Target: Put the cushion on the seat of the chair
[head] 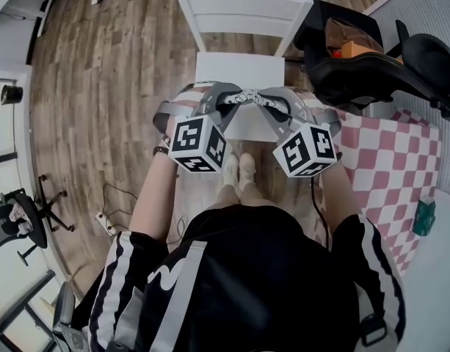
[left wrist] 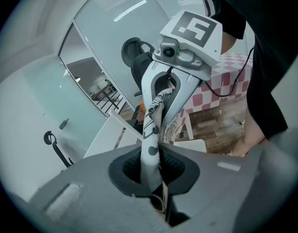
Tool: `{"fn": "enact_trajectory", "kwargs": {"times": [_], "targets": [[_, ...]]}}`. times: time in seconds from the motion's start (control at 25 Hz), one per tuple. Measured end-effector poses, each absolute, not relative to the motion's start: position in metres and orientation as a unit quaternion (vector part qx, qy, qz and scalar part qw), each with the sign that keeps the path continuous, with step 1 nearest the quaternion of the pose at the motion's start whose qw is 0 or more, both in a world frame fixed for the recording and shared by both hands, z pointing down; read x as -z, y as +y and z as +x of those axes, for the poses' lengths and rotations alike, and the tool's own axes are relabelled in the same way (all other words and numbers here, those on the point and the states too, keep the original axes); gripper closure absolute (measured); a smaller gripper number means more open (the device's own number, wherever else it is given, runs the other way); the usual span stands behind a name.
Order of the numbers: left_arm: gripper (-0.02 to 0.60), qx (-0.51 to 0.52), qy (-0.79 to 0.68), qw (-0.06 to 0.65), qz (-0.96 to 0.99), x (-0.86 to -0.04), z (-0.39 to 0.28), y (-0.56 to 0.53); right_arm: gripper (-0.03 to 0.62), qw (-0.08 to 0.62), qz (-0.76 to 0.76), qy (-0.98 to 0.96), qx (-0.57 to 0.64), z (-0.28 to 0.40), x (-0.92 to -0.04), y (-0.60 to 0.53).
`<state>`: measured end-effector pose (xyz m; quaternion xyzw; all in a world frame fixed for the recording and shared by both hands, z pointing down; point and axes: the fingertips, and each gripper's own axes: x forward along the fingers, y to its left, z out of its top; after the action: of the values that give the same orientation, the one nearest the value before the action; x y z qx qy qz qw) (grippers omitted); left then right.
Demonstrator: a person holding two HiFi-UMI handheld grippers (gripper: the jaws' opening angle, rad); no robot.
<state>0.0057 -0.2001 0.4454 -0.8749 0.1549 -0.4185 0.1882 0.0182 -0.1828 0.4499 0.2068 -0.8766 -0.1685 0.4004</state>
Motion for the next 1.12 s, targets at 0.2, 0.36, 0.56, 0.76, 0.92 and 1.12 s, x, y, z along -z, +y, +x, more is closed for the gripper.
{"fn": "enact_trajectory", "kwargs": {"times": [0.2,0.36,0.56,0.76,0.92,1.12], "targets": [[0.565,0.430,0.153,0.201,-0.867,-0.455,0.007,-0.225,0.583,0.410,0.189,-0.872,0.188,0.018,-0.461,-0.203],[0.565,0.435,0.148,0.208,-0.863,-0.460,0.007,-0.239,0.583,0.414,0.183,-0.869,0.199,0.018,-0.466,-0.219],[0.565,0.434,0.138,0.210,-0.865,-0.469,0.005,-0.255,0.583,0.422,0.176,-0.863,0.214,0.017,-0.473,-0.237],[0.565,0.438,0.132,0.221,-0.861,-0.471,0.000,-0.277,0.583,0.422,0.165,-0.864,0.220,0.009,-0.478,-0.251],[0.565,0.443,0.127,0.231,-0.857,-0.472,-0.001,-0.291,0.583,0.433,0.164,-0.855,0.236,0.009,-0.479,-0.267],[0.565,0.443,0.126,0.232,-0.857,-0.473,-0.002,-0.308,0.583,0.440,0.167,-0.848,0.244,0.008,-0.479,-0.286]]}}
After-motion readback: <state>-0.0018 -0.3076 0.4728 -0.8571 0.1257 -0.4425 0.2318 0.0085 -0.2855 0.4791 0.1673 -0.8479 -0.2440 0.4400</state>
